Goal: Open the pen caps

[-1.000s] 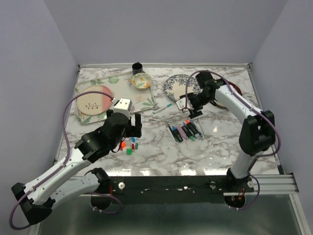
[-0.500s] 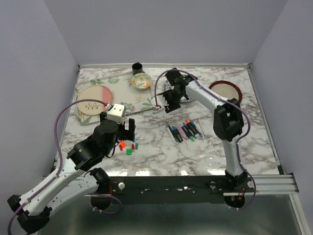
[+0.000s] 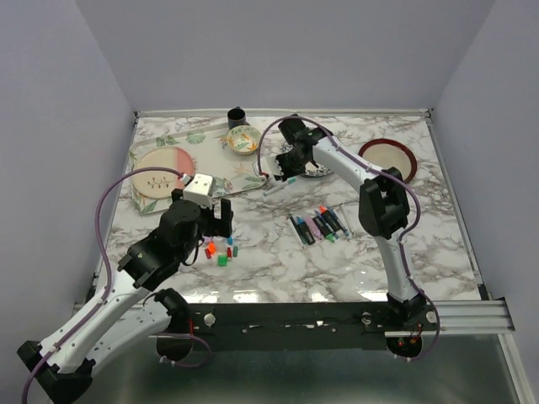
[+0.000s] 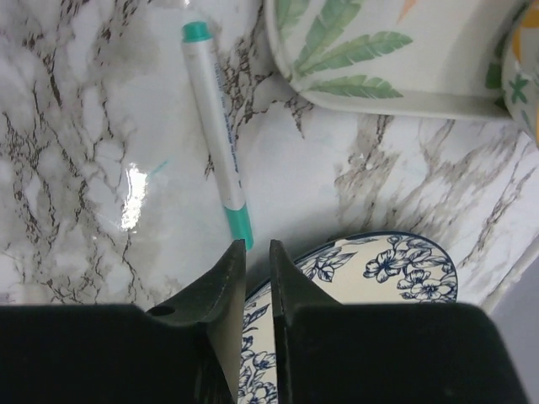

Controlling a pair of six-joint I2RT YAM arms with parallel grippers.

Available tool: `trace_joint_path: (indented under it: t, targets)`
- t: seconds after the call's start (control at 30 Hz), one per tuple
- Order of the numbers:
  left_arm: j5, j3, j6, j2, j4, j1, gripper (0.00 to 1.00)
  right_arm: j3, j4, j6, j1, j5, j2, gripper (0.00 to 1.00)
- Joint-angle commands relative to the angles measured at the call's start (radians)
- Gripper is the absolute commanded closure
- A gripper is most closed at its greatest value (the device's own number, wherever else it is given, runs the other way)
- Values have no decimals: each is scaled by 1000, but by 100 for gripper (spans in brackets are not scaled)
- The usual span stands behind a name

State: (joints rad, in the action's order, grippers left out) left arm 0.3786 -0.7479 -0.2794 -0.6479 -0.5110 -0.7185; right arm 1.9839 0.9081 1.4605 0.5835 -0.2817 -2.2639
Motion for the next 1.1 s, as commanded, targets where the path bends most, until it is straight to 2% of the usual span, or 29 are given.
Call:
trace_joint_path:
  t: [0.0,0.03,0.07,0.13,0.17,0.2,0.33,0.37,0.47,0.53,0.67,0.73,0.87,1.0,1.07]
  targets:
    - [-110,10,16,-53,37,37,1,70,-26,-263,7,-60,39,79]
    - [-139,9,16,-65,37,42,1,69,-64,-337,6,-63,56,80]
    - [-156,9,16,-76,40,60,1,69,-75,-482,4,-66,94,81]
    - [-211,10,19,-111,58,79,1,63,-75,-631,-11,-88,131,83]
    - [-274,10,23,-125,65,99,1,55,-69,-772,-20,-134,150,90]
    - [-308,7,29,-160,71,111,1,38,-57,-823,-31,-177,196,91]
    - [-455,-25,40,-271,98,152,1,-101,-9,-989,-134,-455,332,96]
    - [-475,-34,37,-295,106,157,1,-197,-20,-1034,-157,-590,369,96]
    - [-514,-89,49,-406,114,151,5,-367,-124,-1101,-252,-784,518,94]
    - [-491,-166,86,-513,89,128,8,-491,-170,-1117,-304,-820,616,91]
    - [-478,-300,169,-703,71,90,15,-635,-265,-1155,-373,-852,775,77]
    - [-501,-382,228,-823,54,73,23,-686,-323,-1178,-428,-864,822,75]
    - [-455,-568,409,-1025,-30,28,28,-701,-331,-1204,-507,-957,872,74]
    - [-414,-830,483,-1253,-139,34,35,-720,-333,-1207,-542,-1001,902,74]
    - [-414,-922,491,-1326,-220,43,45,-721,-328,-1206,-556,-1019,914,74]
